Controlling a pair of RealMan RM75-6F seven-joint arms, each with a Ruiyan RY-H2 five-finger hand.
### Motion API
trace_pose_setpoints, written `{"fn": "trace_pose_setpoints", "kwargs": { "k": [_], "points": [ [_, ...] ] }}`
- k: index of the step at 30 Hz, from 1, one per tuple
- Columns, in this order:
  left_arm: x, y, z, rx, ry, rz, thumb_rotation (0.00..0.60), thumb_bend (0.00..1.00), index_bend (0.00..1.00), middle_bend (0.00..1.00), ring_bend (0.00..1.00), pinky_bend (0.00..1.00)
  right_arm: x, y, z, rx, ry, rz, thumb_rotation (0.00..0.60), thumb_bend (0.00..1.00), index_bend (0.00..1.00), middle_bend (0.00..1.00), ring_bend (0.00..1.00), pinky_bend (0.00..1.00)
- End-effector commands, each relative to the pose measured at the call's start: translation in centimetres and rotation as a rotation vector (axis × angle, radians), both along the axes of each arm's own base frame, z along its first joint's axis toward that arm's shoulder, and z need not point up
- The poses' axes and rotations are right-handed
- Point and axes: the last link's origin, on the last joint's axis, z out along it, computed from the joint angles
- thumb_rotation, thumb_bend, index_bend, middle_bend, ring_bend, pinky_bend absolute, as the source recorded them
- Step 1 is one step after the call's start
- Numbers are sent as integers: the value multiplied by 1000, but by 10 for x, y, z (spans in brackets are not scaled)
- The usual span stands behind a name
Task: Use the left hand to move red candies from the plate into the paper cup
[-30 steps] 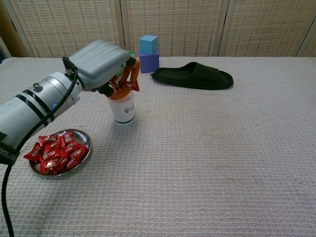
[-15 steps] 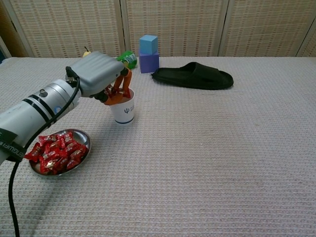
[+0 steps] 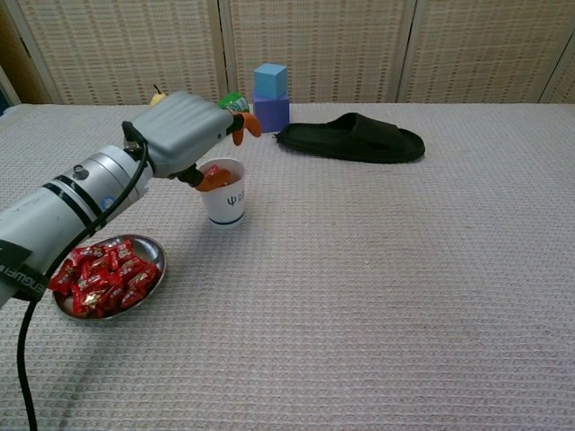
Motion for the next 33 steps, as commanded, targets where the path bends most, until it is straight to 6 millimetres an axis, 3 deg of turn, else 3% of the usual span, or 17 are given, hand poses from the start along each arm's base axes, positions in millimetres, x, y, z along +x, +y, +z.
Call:
{"fn": "trace_pose_setpoints", "kwargs": {
  "k": [1,5,9,15,18,26,33],
  "points": [
    [-5,-10,10,5,-24,-6,600,393,209,293,809,1000,0,1,0,5,-1,4,600,44,0,0,0,0],
    [-22,-40,28,-45,-98,20,600,395,188,271,809,1000,1,2,0,11,-4,12,600,44,0,0,0,0],
    [-58,-75,48,-113,-119,122,600,392,163,239,809,1000,2,6,2,8,-10,23,600,44,0,0,0,0],
    [-104,-106,70,-162,-100,270,600,395,88,166,810,1000,4,10,4,4,-14,38,600,44,0,0,0,0],
    [-122,-118,69,-194,-56,314,600,395,54,127,809,1000,4,11,3,7,-13,43,600,44,0,0,0,0],
    [-135,-122,53,-214,30,321,600,393,27,73,809,1000,6,15,1,15,-13,54,600,44,0,0,0,0],
    [-140,-119,44,-204,97,318,600,390,145,137,809,1000,5,14,1,16,-10,52,600,44,0,0,0,0]
  ]
}}
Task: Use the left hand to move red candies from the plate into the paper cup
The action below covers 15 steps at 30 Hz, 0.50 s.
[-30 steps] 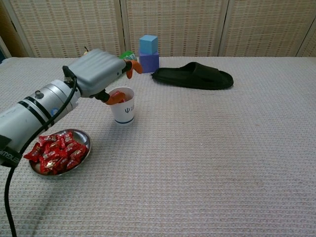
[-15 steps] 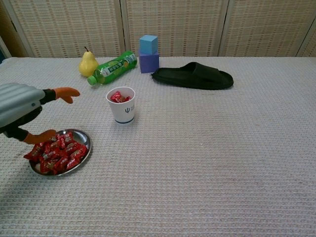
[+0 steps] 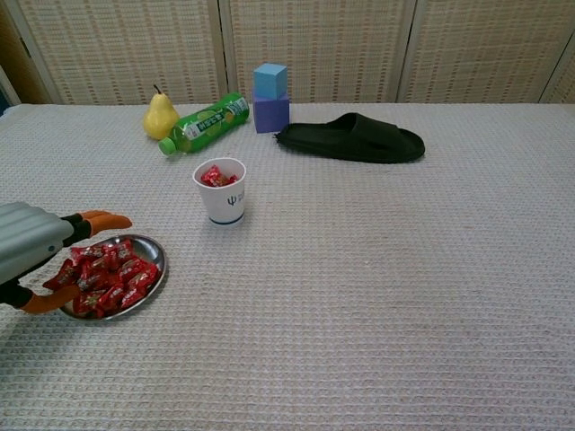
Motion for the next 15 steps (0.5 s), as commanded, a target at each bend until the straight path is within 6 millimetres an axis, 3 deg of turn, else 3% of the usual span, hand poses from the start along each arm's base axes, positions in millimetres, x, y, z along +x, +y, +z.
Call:
{"fn": "trace_pose_setpoints", "kwargs": {
  "k": [1,15],
  "points": [
    [-4,1,-3,-3,26,14,600,390,159,146,809,1000,0,0,0,0,1,-1,600,44,0,0,0,0],
    [-5,10,-10,-3,68,22,600,389,207,228,814,1000,0,-2,-2,6,6,-5,600,44,0,0,0,0]
  ]
}}
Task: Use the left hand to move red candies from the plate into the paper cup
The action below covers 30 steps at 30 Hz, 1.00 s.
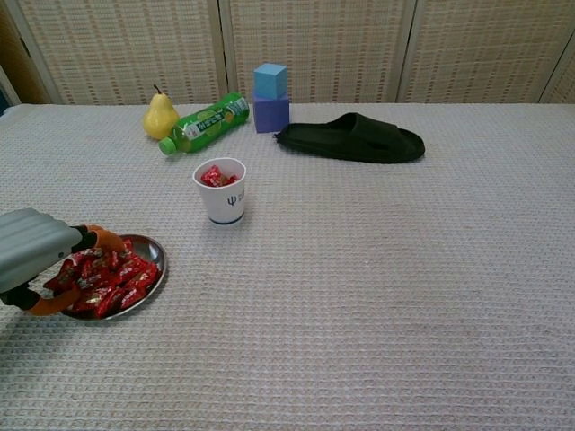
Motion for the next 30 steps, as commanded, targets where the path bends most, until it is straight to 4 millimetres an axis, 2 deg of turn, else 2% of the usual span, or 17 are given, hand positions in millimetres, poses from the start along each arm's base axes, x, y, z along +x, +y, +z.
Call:
{"fn": "trace_pose_setpoints", "kwargs": {
  "k": [1,7,14,20,30],
  "points": [
    [0,1,-1,3,7,-3,600,389,210,232,814,1000,0,0,0,0,1,0,600,44,0,0,0,0],
    [-1,3,-4,5,25,-6,600,390,243,264,814,1000,0,0,0,-2,-1,-1,600,44,0,0,0,0],
    [-2,2,-6,10,59,-24,600,392,336,407,814,1000,0,-1,0,-1,0,-2,600,44,0,0,0,0],
    [-4,0,-7,11,77,-39,600,389,370,447,814,1000,0,-1,0,-1,2,-4,600,44,0,0,0,0],
    [-6,-3,-7,21,82,-62,600,392,505,554,814,1000,0,-1,-1,-1,3,-4,600,44,0,0,0,0]
  ]
}}
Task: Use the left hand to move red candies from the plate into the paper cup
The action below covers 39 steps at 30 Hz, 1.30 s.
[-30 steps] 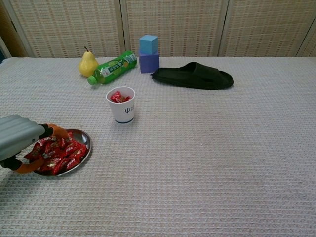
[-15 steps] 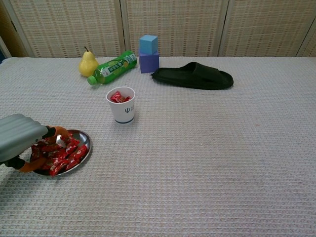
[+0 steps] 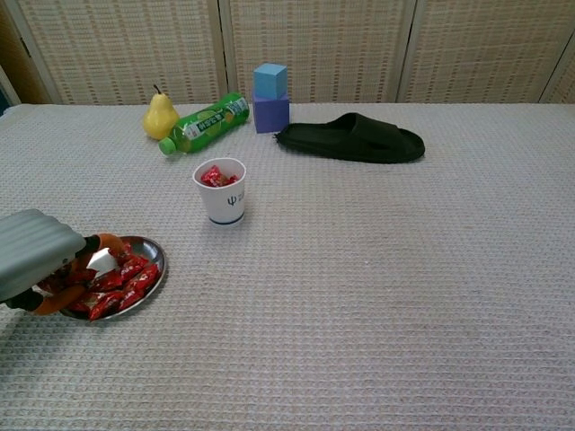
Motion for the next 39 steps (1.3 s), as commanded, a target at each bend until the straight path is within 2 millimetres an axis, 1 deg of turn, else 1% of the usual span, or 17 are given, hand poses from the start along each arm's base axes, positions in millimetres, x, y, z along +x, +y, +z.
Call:
{"fn": "trace_pose_setpoints", "kwargs": {
  "k": [1,15,23,28,34,37,39],
  "points": [
    [-1,-2,0,2,1,-6,600,393,515,564,814,1000,0,0,0,0,0,1,600,44,0,0,0,0],
    [-3,-9,3,14,-13,-24,600,425,633,673,817,1000,0,1,0,1,-1,4,600,44,0,0,0,0],
    [3,-8,2,53,-59,-48,600,514,727,767,836,1000,0,1,-1,6,1,3,600,44,0,0,0,0],
    [0,-9,2,63,-66,-48,600,561,752,786,839,1000,0,1,0,3,-2,4,600,44,0,0,0,0],
    [2,-9,4,74,-85,-51,600,567,756,787,838,1000,0,1,0,5,-1,5,600,44,0,0,0,0],
    [8,-7,10,100,-115,-67,600,566,756,787,839,1000,0,1,0,3,-2,5,600,44,0,0,0,0],
    [17,-4,17,114,-160,-78,600,566,756,787,839,1000,0,1,0,2,-2,4,600,44,0,0,0,0]
  ]
}}
